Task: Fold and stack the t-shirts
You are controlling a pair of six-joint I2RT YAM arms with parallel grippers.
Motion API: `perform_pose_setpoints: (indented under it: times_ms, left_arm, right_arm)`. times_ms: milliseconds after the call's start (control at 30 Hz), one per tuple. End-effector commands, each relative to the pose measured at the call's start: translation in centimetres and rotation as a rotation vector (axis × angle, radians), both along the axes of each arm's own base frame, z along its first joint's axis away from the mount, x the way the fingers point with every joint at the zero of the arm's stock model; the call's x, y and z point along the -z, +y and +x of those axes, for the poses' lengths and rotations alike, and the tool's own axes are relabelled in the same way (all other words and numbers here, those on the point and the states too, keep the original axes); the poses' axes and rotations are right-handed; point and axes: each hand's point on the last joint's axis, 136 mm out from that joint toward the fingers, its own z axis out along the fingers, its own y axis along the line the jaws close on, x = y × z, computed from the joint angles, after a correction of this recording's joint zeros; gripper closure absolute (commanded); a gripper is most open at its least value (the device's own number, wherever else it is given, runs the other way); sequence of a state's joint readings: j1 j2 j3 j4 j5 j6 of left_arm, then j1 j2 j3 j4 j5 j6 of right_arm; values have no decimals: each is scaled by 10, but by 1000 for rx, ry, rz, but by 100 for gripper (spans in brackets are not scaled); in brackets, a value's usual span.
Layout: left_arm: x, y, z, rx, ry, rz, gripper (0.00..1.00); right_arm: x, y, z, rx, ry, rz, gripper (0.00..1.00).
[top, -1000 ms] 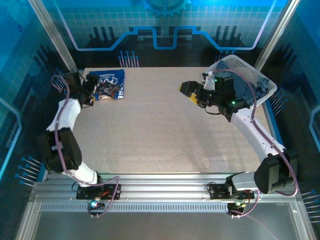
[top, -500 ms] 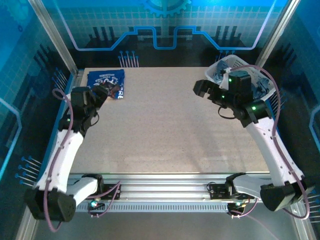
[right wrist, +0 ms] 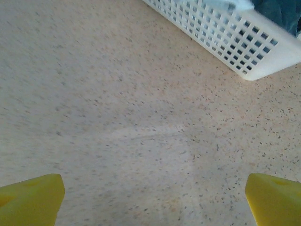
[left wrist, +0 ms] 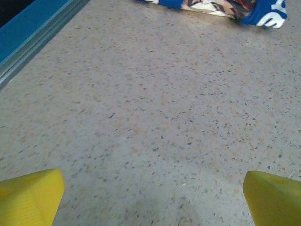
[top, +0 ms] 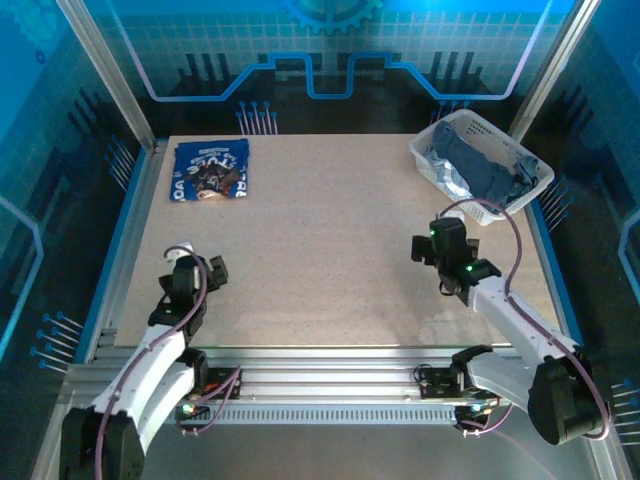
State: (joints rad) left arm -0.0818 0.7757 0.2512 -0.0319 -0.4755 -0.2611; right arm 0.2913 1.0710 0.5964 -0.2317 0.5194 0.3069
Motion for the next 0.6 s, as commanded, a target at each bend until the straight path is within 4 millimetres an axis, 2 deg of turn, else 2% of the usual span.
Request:
perform_pose_setpoints:
  times_ms: [0,33,133,267,333,400,500,567]
  left_arm:
    - [-27,-15,38,90,-182,-3,1]
    - [-27,-17,45,94,-199,-8,1]
    - [-27,-20,70,116,-193,15,1]
    - [-33,-23,105,149,-258,11,1]
    - [-26,-24,114,179,-200,33,1]
    - [-30,-21,118,198,-232,71,1]
    - [-26,-7,109,153,-360,59,1]
    - [-24,-16,106,207,-364,47,1]
  right_arm:
    - [-24,-4,36,-39,-194,-82,0]
    - [-24,-2,43,-61,-234,-92,0]
    - [-21,-12,57,-39,-301,-19,0]
    - [-14,-13,76,-116,-337,-57,0]
    - [-6,-18,80,-111,-333,-23,0]
    - [6,-20,79,-116,-349,-1,0]
    - [16,-13,77,-164,-378,17,0]
    - [24,-12,80,-170,-364,18,0]
